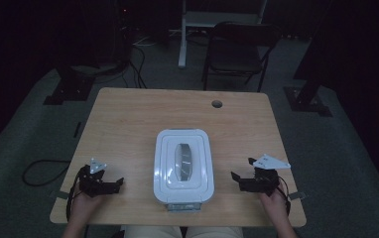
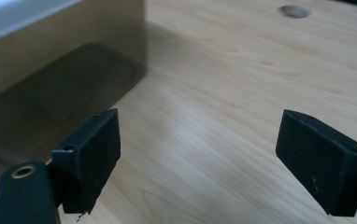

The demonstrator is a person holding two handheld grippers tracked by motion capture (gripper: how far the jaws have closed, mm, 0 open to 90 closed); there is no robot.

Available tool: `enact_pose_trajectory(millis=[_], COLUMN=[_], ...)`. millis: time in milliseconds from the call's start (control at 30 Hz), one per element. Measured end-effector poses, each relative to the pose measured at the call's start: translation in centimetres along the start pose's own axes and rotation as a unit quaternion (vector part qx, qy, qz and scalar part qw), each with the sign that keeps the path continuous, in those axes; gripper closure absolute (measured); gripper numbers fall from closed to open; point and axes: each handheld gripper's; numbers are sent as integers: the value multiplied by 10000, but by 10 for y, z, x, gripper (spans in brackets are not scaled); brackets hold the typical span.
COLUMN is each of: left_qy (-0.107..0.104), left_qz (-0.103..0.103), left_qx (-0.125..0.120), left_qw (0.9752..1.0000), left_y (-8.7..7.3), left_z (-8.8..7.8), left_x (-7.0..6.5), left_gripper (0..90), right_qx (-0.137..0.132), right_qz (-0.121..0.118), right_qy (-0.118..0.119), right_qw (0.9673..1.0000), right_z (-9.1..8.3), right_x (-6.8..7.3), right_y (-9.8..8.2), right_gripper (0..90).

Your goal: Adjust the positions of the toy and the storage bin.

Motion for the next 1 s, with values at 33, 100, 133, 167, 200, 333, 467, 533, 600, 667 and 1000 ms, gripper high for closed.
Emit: enact_pose_trajectory(millis=[33,100,133,167,200,333,467,533,600,667,1000], left_qy=[0,-16,-16,-30,-33,-41,-58,-58,-60,-60,-72], left_qz=[0,18,18,36,40,47,72,72,73,77,89], left_qx=[0,-1,-1,-1,-1,-1,-3,-4,-7,-8,-8], left_qw=[10000,10000,10000,10000,10000,10000,10000,10000,10000,10000,9999], left_y=[0,0,0,0,0,0,0,0,0,0,-1], left_z=[0,0,0,0,0,0,0,0,0,0,0], left_x=[0,0,0,0,0,0,0,0,0,0,1], left_gripper=[6,6,6,6,6,6,6,6,6,6,7], right_qx=[49,93,93,119,117,236,243,293,427,581,862], right_qz=[-39,-70,-70,-68,-10,20,-185,-133,-175,-226,-190], right_qy=[55,136,136,141,159,127,165,224,210,238,188], right_qw=[10000,9998,9998,9998,9998,9996,9994,9992,9987,9978,9959], right_z=[4,13,13,17,26,41,49,55,61,65,73], right_x=[2,6,6,7,8,13,23,23,23,24,25], right_y=[-1,-4,-4,-6,-11,-17,-20,-23,-25,-27,-28], right_gripper=[137,137,137,137,138,135,134,134,135,135,132])
Point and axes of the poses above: each handheld gripper's, and its own axes: z roughly forward along the jaws, y roughly out of its top, x roughly to its left, and after that the axes turned 4 degrees about z, right-handed
